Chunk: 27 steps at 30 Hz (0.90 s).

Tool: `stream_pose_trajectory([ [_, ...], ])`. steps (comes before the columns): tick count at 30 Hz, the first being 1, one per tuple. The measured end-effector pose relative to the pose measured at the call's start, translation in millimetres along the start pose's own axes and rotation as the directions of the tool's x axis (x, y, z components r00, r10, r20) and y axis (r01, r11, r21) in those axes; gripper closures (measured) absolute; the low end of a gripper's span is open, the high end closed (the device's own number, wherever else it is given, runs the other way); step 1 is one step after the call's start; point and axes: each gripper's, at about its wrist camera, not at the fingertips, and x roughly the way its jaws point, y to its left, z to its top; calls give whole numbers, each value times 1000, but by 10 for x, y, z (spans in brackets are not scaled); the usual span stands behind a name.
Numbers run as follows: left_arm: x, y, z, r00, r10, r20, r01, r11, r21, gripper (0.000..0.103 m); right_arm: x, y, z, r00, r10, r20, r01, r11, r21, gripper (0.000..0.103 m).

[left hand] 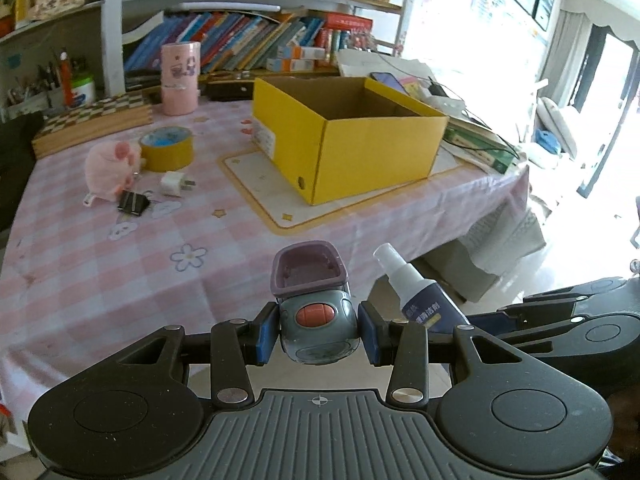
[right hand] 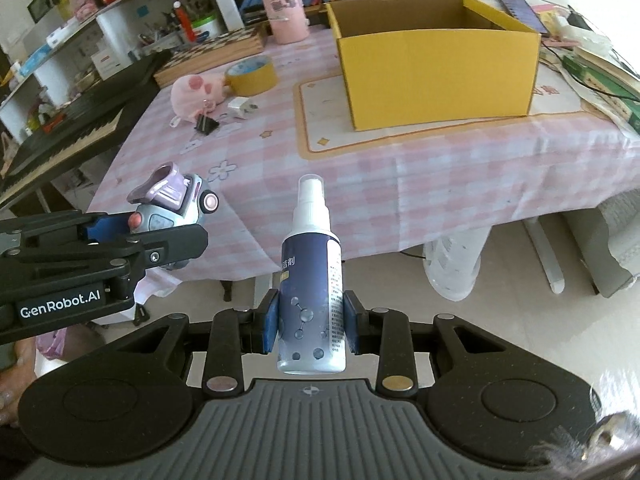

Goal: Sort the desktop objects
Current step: 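Carry the toy car and spray bottle toward the yellow box with both grippers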

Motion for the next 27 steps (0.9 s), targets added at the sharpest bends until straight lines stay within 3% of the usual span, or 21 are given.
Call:
stream_pose_trajectory([
  [14,157,-338,96,997,-79,-19,81,993,88,62,-166,-279,-61,998,-60,25,58,996,63,73],
  [27,275,-484,203,995,-94,-20,96,989,115,62,-205,-450,-24,997,-73,37,70,994,83,73],
])
